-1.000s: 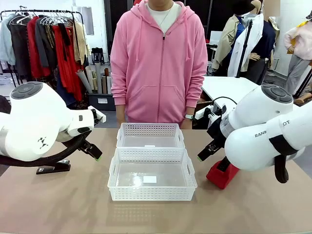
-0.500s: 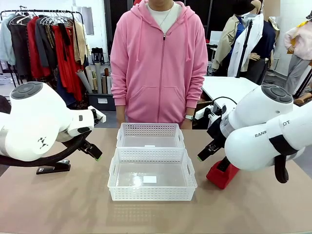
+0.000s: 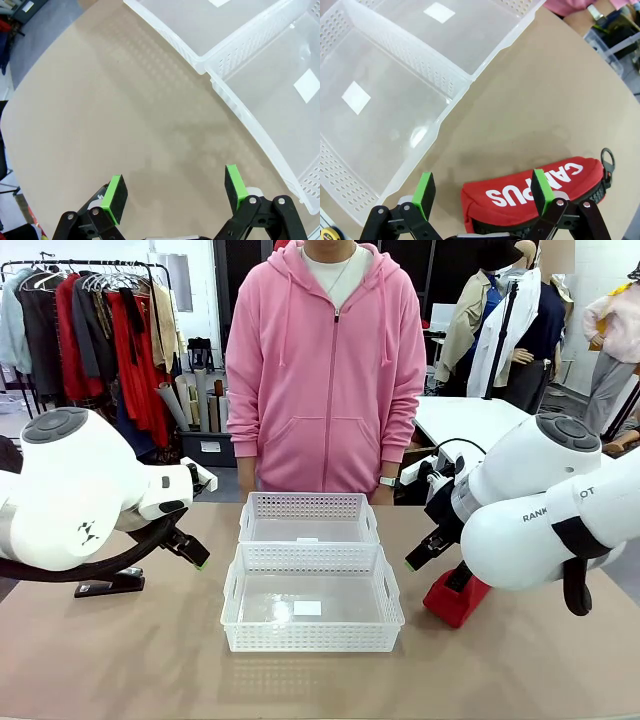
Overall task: Distribute items into two baskets.
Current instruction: Pick up the Pencil pouch that the person points to.
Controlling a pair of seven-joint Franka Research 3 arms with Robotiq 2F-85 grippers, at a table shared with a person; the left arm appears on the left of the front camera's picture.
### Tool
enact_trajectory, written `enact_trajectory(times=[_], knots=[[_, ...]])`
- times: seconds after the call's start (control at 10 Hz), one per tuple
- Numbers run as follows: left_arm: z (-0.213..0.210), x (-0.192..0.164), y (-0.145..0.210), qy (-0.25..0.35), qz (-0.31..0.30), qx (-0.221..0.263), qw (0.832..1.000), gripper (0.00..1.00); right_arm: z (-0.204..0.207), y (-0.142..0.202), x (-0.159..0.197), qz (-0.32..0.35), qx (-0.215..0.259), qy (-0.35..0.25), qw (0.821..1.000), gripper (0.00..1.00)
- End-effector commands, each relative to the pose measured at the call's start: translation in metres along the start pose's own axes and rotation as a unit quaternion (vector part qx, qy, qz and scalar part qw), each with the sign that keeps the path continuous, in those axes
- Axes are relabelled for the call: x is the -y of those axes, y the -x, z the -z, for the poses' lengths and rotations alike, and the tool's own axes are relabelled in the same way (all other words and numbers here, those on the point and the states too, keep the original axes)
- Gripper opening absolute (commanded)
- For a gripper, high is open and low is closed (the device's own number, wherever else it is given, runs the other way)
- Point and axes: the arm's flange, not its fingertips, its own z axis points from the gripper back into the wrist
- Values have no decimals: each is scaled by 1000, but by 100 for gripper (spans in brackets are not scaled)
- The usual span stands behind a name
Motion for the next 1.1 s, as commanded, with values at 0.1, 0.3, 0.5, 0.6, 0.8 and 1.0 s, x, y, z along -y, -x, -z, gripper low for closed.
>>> enact_trajectory(times=[0.1,0.3,0.5,0.6,0.8,1.0], knots=[[0,0,0,0,0,0,1000,100,0,0,0,0,0,0,1000,100],[0,0,0,0,0,0,1000,100,0,0,0,0,0,0,1000,100],[0,0,0,0,0,0,1000,100,0,0,0,0,0,0,1000,100],[0,0,0,0,0,0,1000,100,0,0,0,0,0,0,1000,100],[-9,-6,-1,5,2,5,1000,100,-4,1,8,0,-2,-8,1000,100],[-25,-24,-7,23,2,4,1000,100,-19,-1,29,11,-5,-9,1000,100]])
